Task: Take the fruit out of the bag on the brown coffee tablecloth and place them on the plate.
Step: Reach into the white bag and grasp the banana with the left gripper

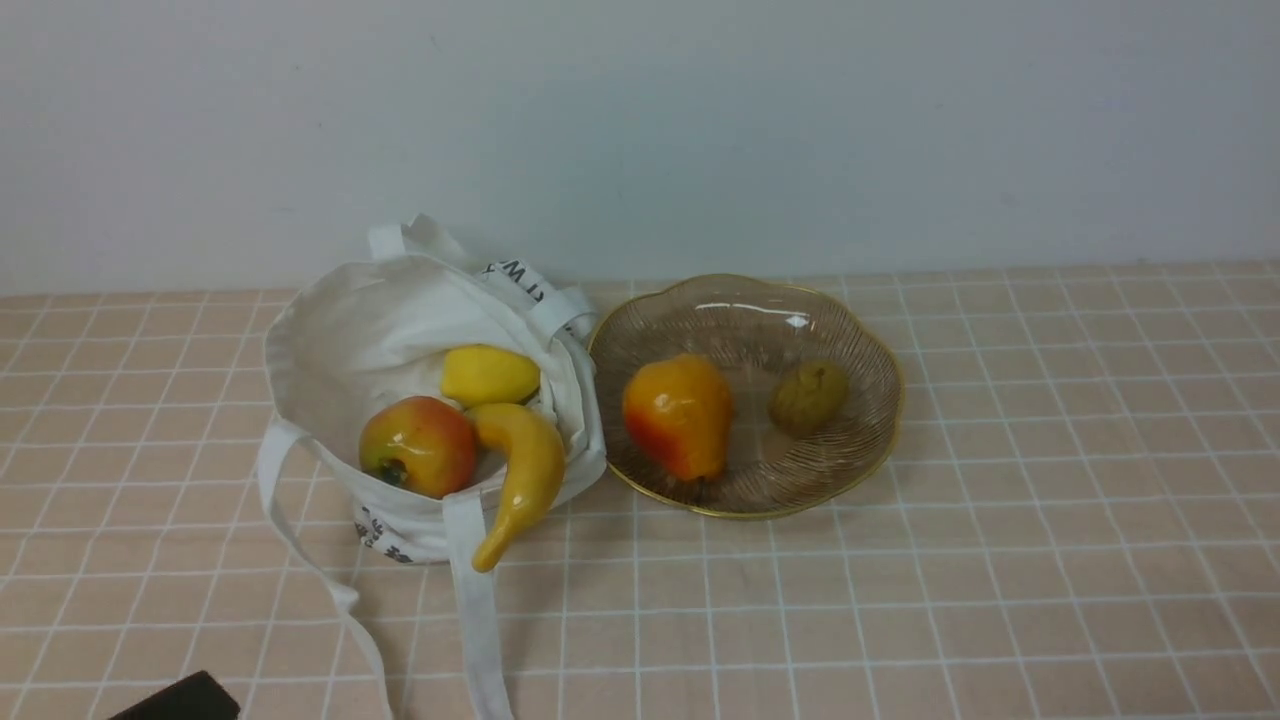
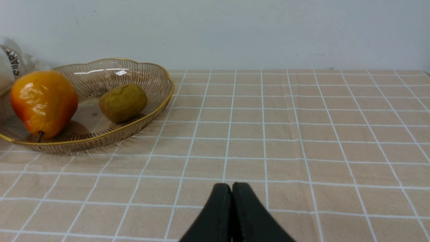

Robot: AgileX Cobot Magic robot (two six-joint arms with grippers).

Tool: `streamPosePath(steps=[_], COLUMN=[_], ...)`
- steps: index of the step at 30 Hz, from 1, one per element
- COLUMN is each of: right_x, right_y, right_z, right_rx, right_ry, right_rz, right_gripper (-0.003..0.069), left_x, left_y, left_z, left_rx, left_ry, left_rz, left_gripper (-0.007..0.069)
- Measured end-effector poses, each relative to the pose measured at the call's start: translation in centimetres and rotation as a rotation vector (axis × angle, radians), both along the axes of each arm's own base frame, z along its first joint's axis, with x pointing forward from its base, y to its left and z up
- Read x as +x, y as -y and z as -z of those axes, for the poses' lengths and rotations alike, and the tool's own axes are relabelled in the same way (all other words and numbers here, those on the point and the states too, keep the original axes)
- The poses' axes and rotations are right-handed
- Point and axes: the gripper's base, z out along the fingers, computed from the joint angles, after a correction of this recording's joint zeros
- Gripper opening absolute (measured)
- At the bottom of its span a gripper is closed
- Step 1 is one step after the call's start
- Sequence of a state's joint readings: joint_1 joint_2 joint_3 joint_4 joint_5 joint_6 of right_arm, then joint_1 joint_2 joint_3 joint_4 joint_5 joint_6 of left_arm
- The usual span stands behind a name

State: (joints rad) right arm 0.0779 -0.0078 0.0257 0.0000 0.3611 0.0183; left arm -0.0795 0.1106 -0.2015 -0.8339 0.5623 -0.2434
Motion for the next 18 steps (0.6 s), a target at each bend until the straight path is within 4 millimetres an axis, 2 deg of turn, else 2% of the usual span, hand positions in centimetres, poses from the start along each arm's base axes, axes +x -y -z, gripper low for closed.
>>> streamPosePath(steps=[2,6,7,8,9,11,13,14,17,18], right_x=[0.0,0.0,0.0,0.0,0.0,0.0,0.0,0.0,0.0,0.0], right_y=[0.0,0.0,0.0,0.0,0.0,0.0,0.0,0.0,0.0,0.0], right_z=[0.0,0.0,0.0,0.0,0.0,0.0,0.0,0.0,0.0,0.0], right_rx=[0.0,0.0,0.0,0.0,0.0,0.0,0.0,0.0,0.0,0.0], right_ry=[0.0,0.0,0.0,0.0,0.0,0.0,0.0,0.0,0.0,0.0], right_rz=[0.0,0.0,0.0,0.0,0.0,0.0,0.0,0.0,0.0,0.0], right_gripper=[-0.0014,-0.0014,-0.0014,-0.0014,-0.0014,-0.0014,-0.0014,-0.0014,-0.0014,-0.0014], left_x=[1.1,3.8,4.1,5.6,5.6,8.6,11.0,11.5,16.0,16.9], left_y=[0.4,0.5,0.5,0.3,0.3,0.0,0.0,0.0,0.8,1.0], left_z=[-2.0,-3.4,-3.5,-4.0,-4.3,-4.9,-5.7,-5.5,-6.3,-6.1], left_rx=[0.183,0.486,0.514,0.612,0.624,0.721,0.763,0.764,0.757,0.745], left_ry=[-0.091,-0.327,-0.352,-0.444,-0.441,-0.563,-0.595,-0.609,-0.602,-0.605], left_rz=[0.102,0.306,0.326,0.4,0.404,0.491,0.528,0.536,0.605,0.622], left_gripper=[-0.0008,-0.0008,-0.0008,-0.0008,-0.0008,-0.0008,-0.0008,-0.0008,-0.0008,-0.0008])
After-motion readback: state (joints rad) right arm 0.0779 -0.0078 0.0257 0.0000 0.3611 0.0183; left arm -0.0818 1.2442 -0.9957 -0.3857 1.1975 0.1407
